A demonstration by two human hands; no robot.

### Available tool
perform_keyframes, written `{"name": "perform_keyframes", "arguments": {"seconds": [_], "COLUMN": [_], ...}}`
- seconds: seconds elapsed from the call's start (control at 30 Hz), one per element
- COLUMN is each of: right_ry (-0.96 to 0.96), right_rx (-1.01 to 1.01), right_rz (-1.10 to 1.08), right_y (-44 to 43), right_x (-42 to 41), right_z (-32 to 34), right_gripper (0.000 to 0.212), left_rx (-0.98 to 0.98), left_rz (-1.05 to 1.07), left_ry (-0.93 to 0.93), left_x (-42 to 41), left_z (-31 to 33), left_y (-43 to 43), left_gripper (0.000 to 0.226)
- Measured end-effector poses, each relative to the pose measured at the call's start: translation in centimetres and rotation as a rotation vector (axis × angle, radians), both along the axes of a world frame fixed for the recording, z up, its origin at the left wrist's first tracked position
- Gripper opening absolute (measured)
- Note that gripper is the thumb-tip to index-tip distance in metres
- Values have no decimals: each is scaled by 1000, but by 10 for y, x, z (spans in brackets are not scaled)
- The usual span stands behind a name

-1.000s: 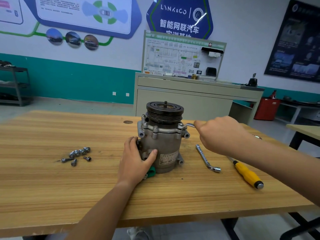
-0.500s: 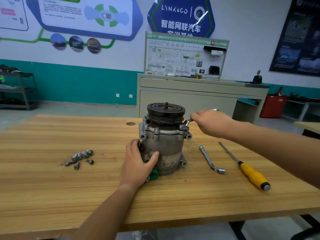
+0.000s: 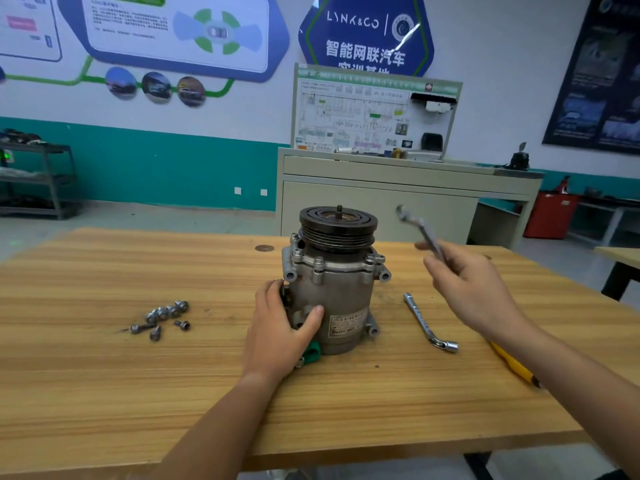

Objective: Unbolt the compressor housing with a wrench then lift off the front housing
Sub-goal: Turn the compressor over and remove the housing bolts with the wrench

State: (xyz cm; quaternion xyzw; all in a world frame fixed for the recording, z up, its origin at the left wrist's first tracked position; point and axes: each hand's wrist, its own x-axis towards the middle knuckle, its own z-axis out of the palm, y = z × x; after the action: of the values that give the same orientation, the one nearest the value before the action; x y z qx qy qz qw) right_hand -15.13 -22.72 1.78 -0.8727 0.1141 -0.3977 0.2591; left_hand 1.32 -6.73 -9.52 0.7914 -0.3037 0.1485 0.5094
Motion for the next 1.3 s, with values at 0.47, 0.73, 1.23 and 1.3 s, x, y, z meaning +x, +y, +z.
{"name": "perform_keyframes", "arguments": {"seconds": [0.47, 0.73, 1.23, 1.3], "right_ry": [655, 779, 1126, 1090], "right_rx": [-666, -903, -813, -666], "right_rz": [-394, -461, 158, 79], "right_y": [16, 38, 75, 66], "right_x": [3, 1, -9, -5], "right_z": [25, 38, -21, -26], "right_gripper": [25, 21, 21, 22], "left_rx": [0, -1, -24, -41], "left_rz": [-14, -11, -39, -49], "left_ry": [17, 12, 6, -3], "left_x": [-2, -2, 1, 2], "left_z": [3, 3, -1, 1], "left_y": [0, 1, 2, 1], "left_gripper": [86, 87, 86, 83]}}
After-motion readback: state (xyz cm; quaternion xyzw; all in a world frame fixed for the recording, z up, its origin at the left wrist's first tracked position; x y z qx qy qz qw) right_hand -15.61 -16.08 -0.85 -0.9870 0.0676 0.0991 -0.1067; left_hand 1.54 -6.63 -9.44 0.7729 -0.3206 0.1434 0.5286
